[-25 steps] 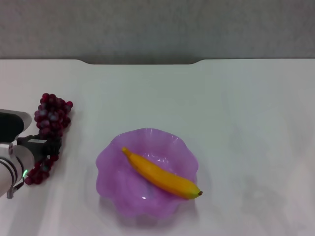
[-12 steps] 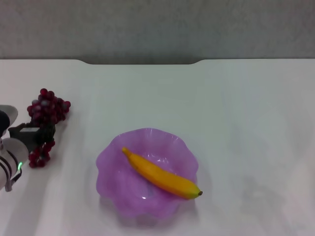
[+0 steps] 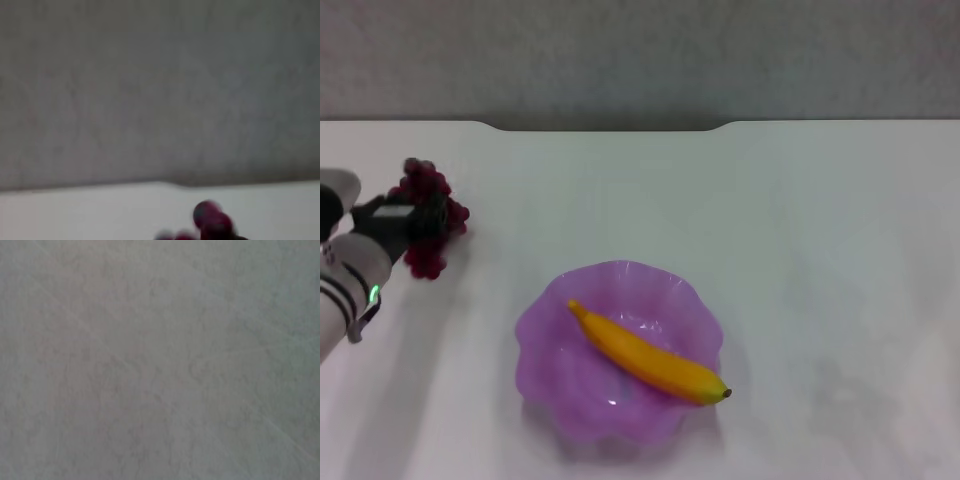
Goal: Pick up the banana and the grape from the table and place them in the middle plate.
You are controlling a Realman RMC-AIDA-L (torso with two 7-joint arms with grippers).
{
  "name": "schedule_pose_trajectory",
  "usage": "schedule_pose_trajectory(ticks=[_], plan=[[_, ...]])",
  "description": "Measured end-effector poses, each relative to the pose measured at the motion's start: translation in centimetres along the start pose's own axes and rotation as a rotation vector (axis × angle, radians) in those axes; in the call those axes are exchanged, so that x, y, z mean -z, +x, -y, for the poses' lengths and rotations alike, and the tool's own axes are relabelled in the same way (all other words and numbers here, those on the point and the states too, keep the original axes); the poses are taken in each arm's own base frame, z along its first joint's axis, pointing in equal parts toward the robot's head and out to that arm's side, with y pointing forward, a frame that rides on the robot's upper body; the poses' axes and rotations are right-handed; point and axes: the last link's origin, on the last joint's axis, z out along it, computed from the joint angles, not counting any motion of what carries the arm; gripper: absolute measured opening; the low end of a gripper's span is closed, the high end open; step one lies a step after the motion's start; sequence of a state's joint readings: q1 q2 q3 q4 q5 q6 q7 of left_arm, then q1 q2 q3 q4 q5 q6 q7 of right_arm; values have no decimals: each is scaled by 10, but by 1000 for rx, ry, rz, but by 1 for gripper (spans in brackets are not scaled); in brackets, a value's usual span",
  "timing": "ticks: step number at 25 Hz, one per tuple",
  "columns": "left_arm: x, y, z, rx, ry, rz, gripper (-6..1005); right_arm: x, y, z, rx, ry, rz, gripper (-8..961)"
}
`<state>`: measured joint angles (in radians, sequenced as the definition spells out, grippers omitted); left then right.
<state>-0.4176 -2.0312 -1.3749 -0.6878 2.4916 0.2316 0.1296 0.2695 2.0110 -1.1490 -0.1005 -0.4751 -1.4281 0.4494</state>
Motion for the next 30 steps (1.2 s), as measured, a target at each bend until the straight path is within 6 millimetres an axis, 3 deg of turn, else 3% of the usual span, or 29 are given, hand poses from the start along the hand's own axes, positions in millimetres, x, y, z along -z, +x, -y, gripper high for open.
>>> schedule_pose_trajectory(ticks=[7, 16, 20, 25, 30], plan=[[4, 48, -29, -47, -94, -139, 357, 0, 1, 0, -1, 0, -9, 26], [9, 48, -35, -75, -114, -133, 302, 1, 2, -1, 2, -5, -13, 26], [31, 65, -51, -87, -173, -192, 272, 1, 3, -1, 3, -5, -20, 26], [73, 88, -77, -133, -248, -269, 259, -1, 4, -1, 7, -3, -29, 26], [99, 94, -105, -154, -335, -285, 254, -2, 5, 0, 8, 0, -36, 26]])
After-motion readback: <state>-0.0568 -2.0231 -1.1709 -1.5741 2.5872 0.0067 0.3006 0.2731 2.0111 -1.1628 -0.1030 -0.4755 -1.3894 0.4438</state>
